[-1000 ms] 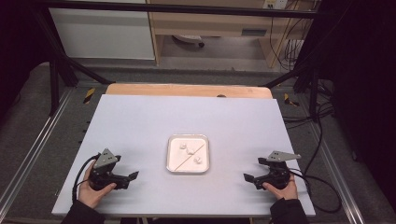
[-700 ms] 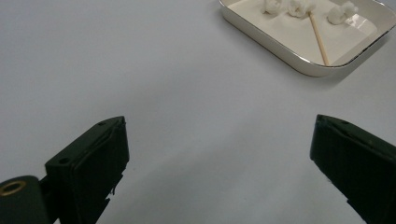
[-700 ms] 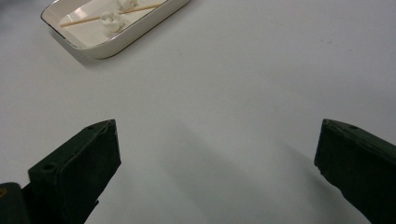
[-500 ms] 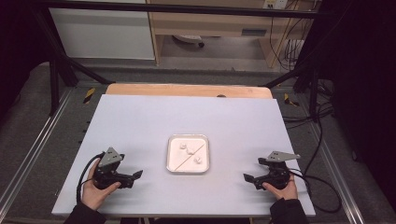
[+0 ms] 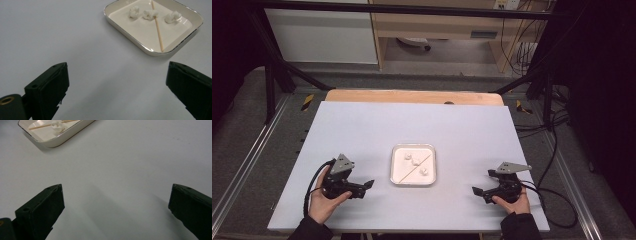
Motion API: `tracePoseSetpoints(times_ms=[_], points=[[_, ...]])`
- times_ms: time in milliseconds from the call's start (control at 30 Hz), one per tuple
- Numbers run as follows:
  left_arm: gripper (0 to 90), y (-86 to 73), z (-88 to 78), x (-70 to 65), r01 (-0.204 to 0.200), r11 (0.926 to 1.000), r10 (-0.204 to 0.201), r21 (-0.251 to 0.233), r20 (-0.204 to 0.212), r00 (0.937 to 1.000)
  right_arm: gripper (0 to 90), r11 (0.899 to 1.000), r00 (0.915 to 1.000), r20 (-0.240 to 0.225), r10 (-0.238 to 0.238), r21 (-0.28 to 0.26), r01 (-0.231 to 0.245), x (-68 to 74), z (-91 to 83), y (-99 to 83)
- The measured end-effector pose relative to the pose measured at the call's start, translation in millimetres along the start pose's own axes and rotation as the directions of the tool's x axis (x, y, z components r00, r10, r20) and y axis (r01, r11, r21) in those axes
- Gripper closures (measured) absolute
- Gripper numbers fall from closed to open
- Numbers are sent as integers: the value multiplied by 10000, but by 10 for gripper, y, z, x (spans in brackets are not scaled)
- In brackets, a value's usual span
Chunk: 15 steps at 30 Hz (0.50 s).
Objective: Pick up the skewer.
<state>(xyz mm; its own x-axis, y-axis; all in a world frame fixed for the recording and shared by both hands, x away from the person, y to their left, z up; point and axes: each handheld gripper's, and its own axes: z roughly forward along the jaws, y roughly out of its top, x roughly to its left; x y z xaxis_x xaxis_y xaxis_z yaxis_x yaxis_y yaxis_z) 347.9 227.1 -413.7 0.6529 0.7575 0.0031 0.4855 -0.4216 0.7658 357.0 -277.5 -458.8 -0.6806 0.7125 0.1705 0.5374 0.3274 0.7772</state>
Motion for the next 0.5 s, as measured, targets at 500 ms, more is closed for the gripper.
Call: tracePoseSetpoints(times_ms=[500], points=[[45,332,235,-260,-316,9989,315,359,48,9995,7,10000,10000,25,60,-8,-60,2,-18,3]])
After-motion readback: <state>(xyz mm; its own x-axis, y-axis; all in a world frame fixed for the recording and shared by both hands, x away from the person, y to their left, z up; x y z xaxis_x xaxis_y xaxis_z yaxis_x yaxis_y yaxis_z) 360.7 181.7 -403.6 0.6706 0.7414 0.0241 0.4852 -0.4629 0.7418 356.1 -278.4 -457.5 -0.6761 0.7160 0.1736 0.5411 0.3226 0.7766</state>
